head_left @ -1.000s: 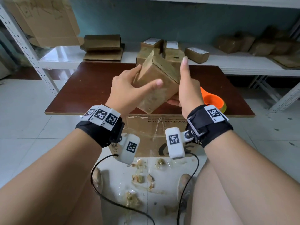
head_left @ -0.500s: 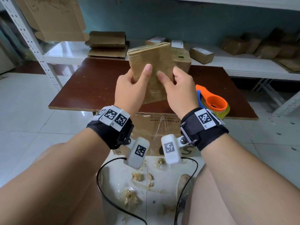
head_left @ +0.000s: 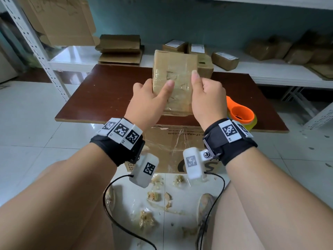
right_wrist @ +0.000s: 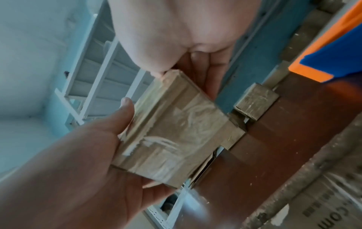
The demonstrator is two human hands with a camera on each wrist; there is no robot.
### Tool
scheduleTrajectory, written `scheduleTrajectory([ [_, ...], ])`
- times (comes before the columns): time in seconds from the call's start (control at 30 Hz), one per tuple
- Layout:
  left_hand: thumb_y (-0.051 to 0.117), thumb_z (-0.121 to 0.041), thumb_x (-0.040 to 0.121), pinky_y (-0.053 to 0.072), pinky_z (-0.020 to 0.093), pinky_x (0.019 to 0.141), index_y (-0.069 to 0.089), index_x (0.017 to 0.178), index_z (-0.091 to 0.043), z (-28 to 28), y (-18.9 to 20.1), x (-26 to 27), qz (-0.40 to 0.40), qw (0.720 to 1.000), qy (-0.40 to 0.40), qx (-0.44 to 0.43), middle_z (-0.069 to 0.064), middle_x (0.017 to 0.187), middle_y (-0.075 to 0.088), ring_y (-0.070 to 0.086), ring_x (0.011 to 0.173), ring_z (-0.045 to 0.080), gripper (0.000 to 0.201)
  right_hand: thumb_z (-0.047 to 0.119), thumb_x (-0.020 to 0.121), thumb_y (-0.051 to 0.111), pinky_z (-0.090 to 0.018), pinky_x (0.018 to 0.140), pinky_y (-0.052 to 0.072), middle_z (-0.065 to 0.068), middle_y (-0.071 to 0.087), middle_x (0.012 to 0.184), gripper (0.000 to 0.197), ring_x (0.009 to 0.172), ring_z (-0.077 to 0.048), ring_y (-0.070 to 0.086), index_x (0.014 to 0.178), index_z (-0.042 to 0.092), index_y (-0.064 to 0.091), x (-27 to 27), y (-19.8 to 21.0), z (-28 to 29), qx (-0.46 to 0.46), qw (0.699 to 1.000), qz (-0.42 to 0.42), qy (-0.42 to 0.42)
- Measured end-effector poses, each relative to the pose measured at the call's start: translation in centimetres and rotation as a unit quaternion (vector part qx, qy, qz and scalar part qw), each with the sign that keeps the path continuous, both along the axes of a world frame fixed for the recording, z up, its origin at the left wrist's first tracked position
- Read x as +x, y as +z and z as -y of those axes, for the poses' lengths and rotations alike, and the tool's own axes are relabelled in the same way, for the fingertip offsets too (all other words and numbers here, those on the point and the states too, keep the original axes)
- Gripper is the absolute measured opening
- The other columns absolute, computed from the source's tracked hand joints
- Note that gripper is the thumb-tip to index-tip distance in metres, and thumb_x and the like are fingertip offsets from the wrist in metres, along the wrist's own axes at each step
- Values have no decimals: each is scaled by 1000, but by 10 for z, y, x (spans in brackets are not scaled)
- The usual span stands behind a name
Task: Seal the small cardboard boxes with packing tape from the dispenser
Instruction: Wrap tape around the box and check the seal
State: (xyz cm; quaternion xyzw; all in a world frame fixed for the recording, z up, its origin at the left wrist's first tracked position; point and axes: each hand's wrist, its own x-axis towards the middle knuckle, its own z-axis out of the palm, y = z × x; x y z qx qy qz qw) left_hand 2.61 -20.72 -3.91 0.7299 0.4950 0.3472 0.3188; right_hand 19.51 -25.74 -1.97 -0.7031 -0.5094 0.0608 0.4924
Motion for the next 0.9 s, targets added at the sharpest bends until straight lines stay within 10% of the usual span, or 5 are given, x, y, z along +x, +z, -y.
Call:
scheduleTrajectory([
  [0.2,74,-100,47,60,40,99,48,144,-32,-4,-12,-3,-64,990,-77,-101,-4,133,62,66,117,14,121,81,84,64,-33,56,45,11,61,62,61,59,-12,58,71,22,60,8,-4,4,-110,992,-12,60],
  [0.43,72,-84,74,51,45,109,47,140,-41,-3,-3,-9,25,990,-95,-100,0,139,58,59,128,17,82,69,102,45,-36,62,35,0,49,58,68,64,-27,52,61,16,45,10,1,-2,-87,996,12,-4],
  [0.6,70,-67,86,49,41,104,43,145,-31,11,-5,-2,-16,995,-77,-68,6,133,50,54,122,22,74,106,59,52,-37,70,54,9,70,90,93,84,-16,67,96,22,67,-1,-7,5,-136,991,-7,19],
  [0.8,79,-44,90,64,42,93,58,133,-28,14,11,-9,116,985,-93,-91,-1,123,73,74,110,18,50,75,102,34,-38,63,38,-3,58,65,74,76,-34,61,61,16,52,15,9,0,-86,995,-13,-55],
  [0.9,76,-61,85,58,27,89,51,135,-37,14,5,-10,12,993,-110,-41,0,127,59,62,116,13,62,99,79,40,-42,83,51,5,68,99,86,94,-23,64,105,20,64,8,8,8,-154,987,-52,7],
])
